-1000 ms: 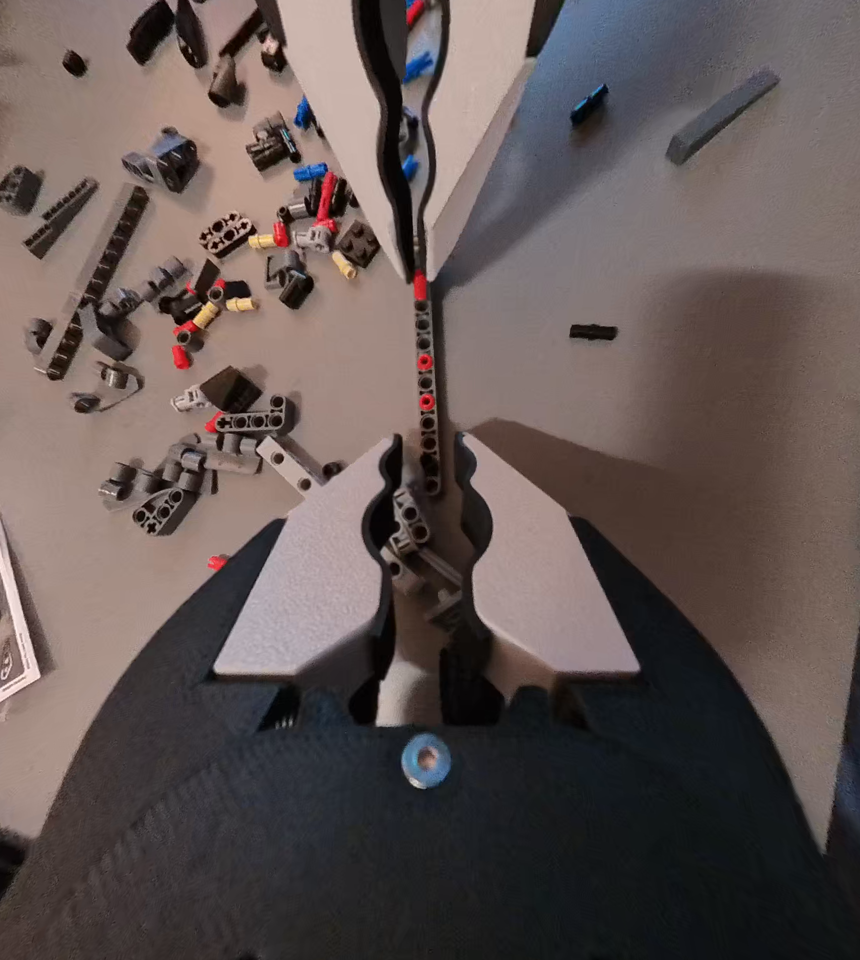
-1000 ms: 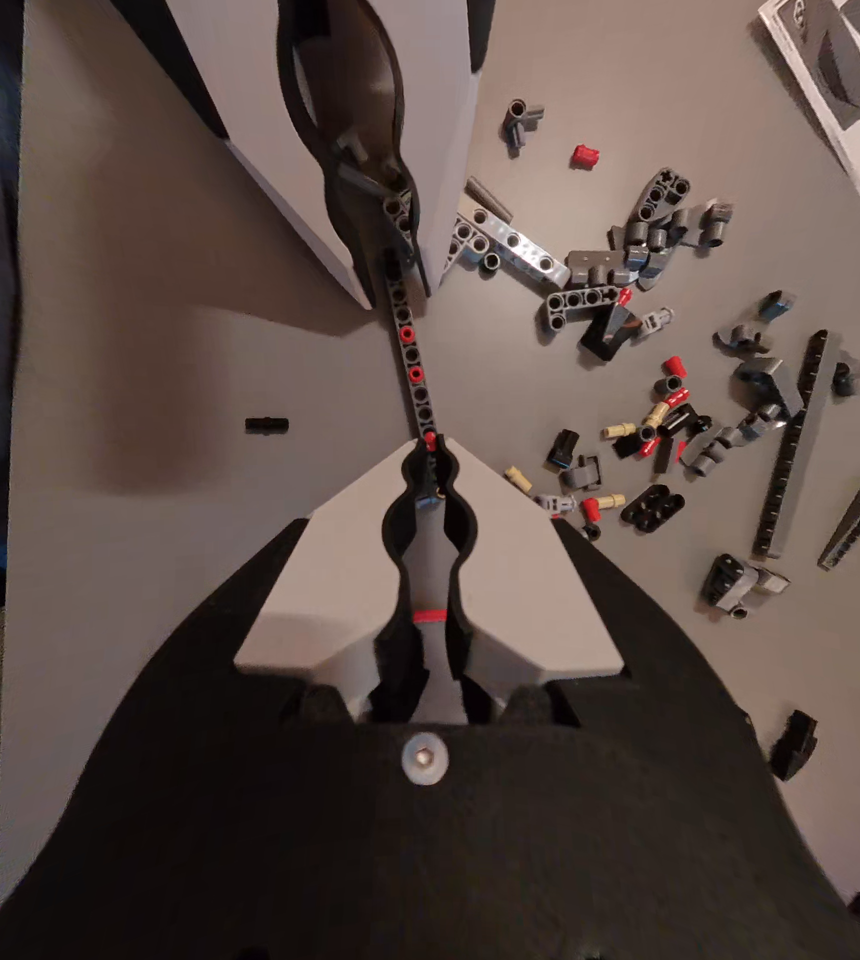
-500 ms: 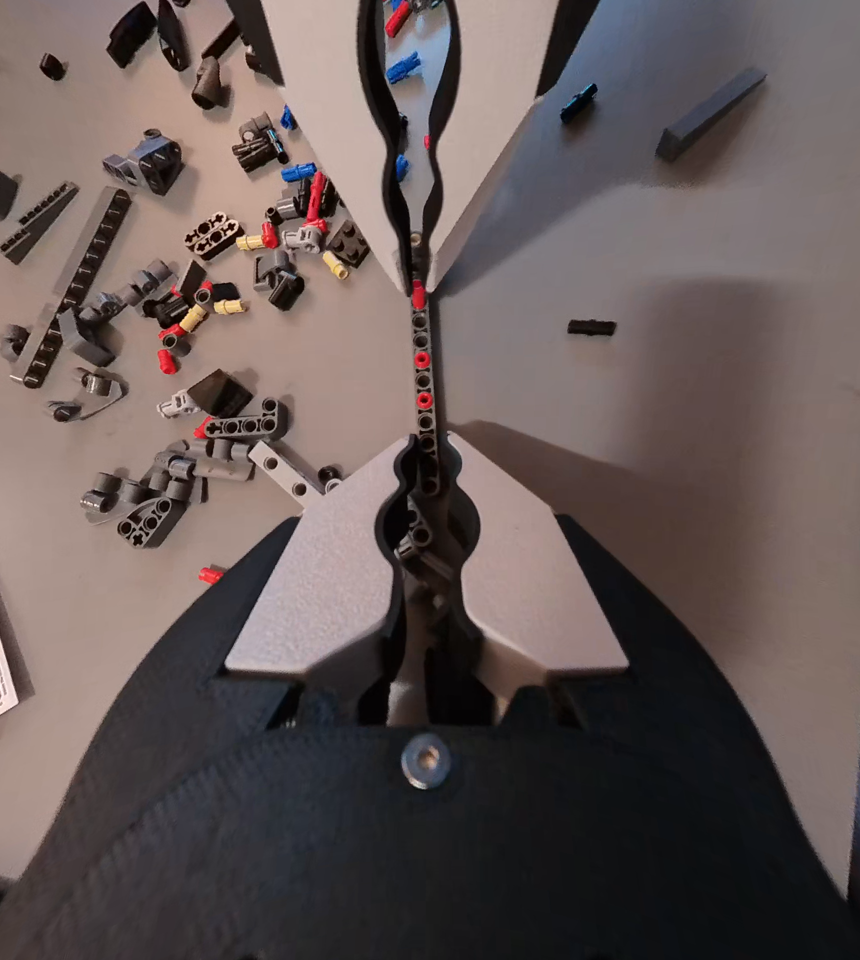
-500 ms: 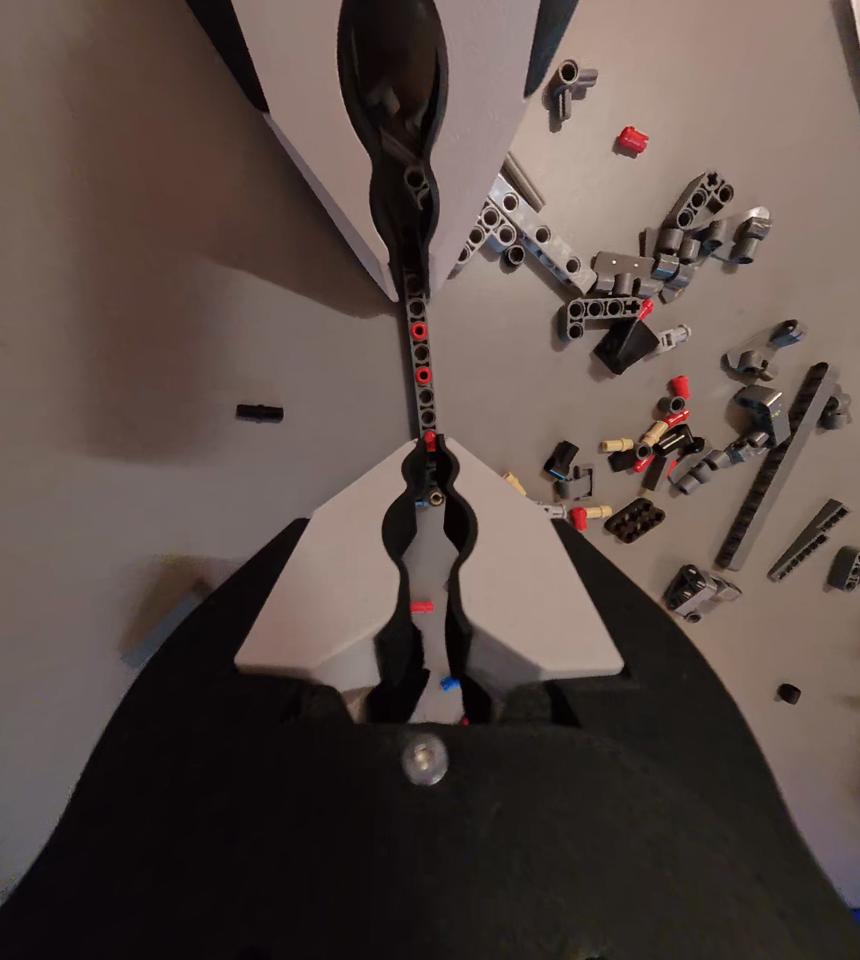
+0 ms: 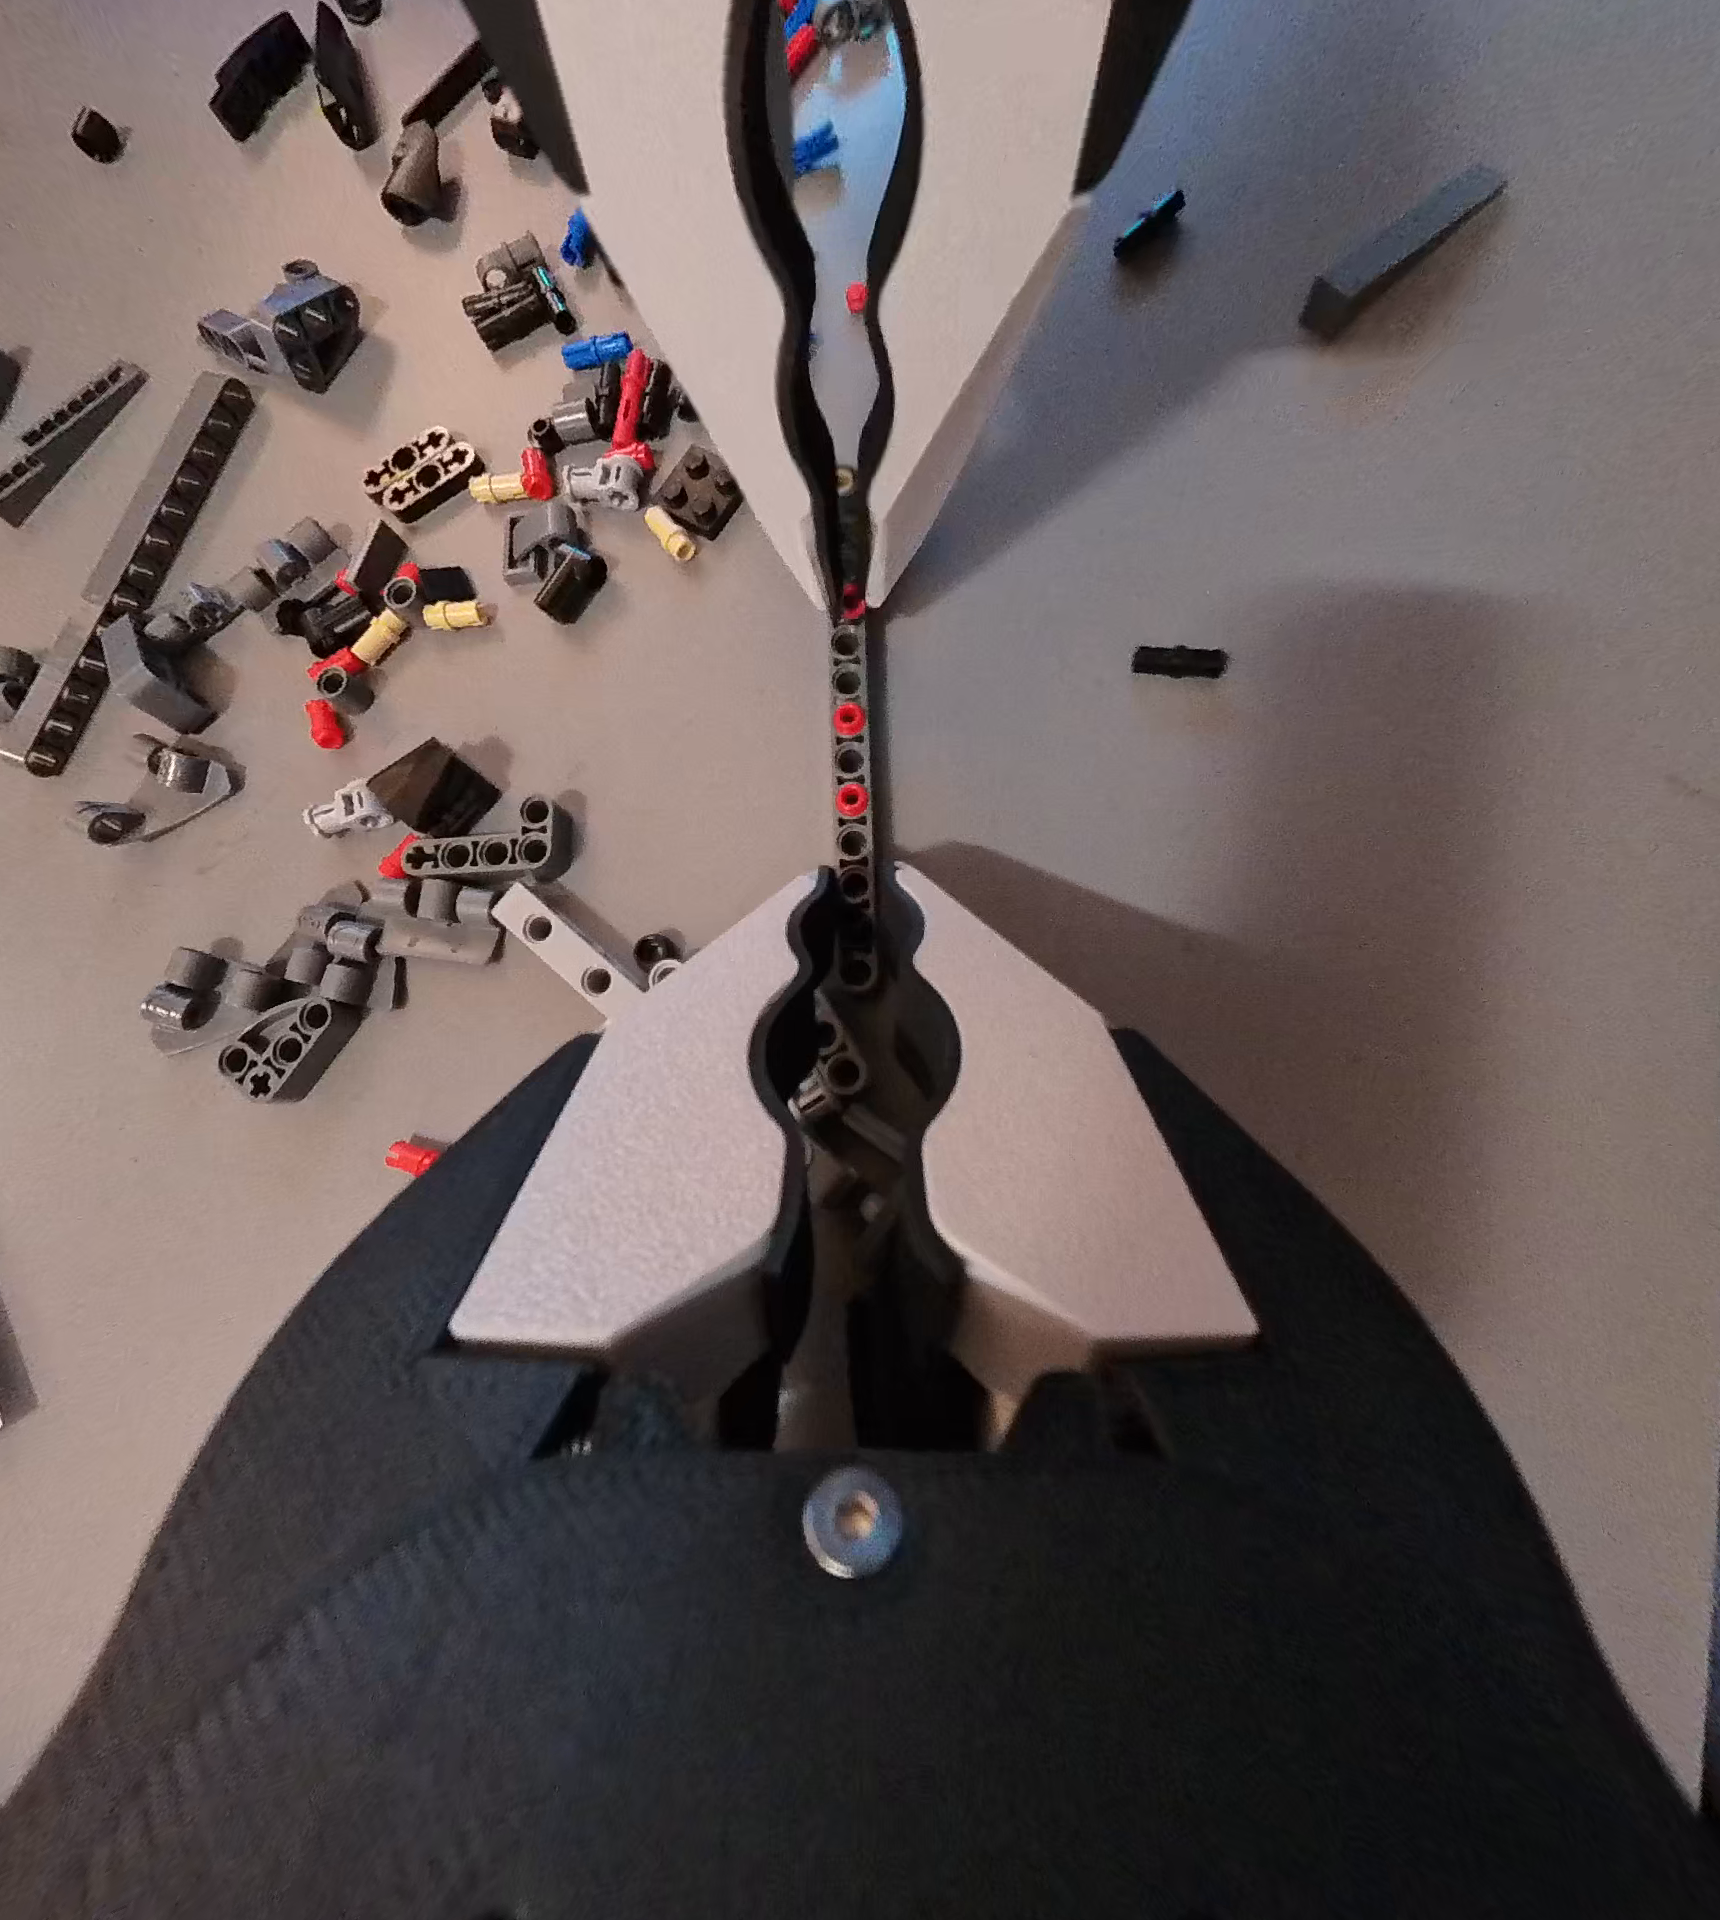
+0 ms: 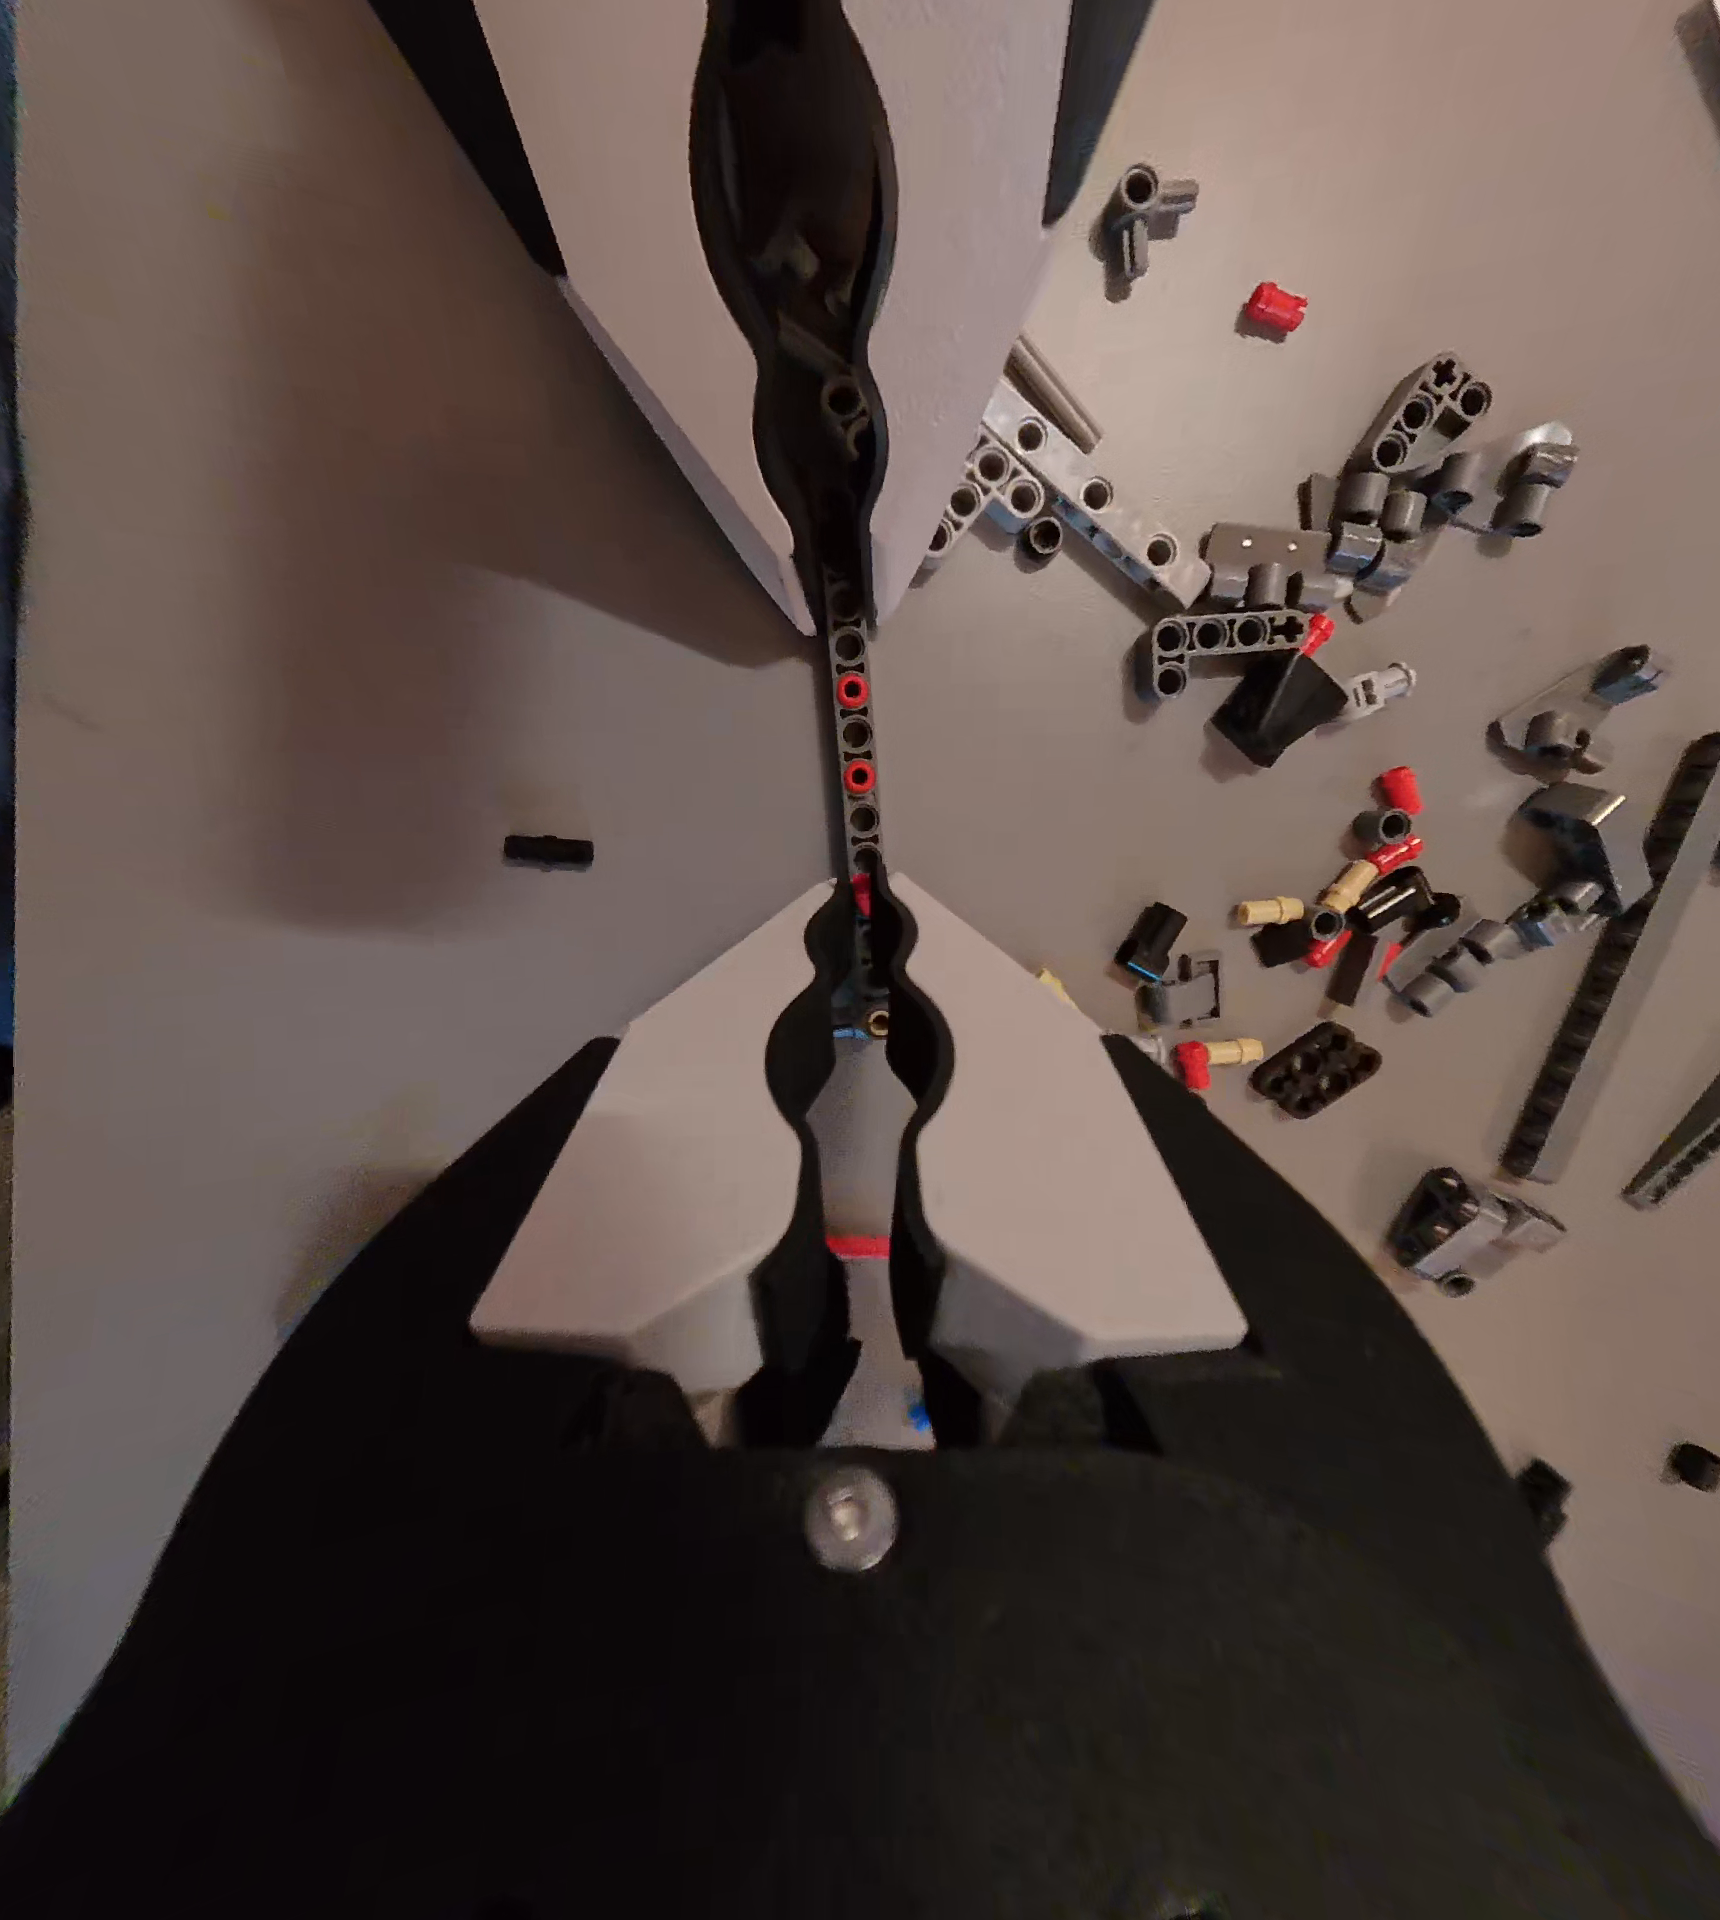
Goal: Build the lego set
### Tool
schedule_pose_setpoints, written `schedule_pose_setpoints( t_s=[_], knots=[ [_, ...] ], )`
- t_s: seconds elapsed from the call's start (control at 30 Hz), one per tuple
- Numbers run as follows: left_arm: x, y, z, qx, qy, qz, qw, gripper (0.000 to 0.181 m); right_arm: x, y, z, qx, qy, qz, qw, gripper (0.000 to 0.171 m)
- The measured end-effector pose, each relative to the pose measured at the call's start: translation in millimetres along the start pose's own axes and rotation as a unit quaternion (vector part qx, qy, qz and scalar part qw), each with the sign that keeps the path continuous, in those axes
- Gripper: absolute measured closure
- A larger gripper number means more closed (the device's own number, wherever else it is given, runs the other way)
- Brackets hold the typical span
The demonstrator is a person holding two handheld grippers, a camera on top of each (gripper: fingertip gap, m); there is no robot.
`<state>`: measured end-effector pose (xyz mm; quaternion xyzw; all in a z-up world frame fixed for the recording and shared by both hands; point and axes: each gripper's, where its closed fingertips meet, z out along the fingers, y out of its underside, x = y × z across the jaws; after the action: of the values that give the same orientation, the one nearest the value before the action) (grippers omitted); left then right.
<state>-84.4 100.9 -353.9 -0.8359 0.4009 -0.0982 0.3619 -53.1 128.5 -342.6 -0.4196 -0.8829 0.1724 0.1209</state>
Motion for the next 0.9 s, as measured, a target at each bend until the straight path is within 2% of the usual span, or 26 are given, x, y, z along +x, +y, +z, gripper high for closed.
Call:
schedule_pose_setpoints(
  t_s=[0.23,0.9],
  knots=[
    [-0.1,-0.4,0.2,0.0,0.001,-0.004,1.0,0.176,1.8,0.6,-2.2,0.061,-0.006,0.039,0.997,0.171],
    [0.0,-1.9,1.7,-0.001,0.002,-0.009,1.0,0.176,2.0,2.7,-4.4,0.145,-0.029,0.085,0.985,0.171]
  ],
)
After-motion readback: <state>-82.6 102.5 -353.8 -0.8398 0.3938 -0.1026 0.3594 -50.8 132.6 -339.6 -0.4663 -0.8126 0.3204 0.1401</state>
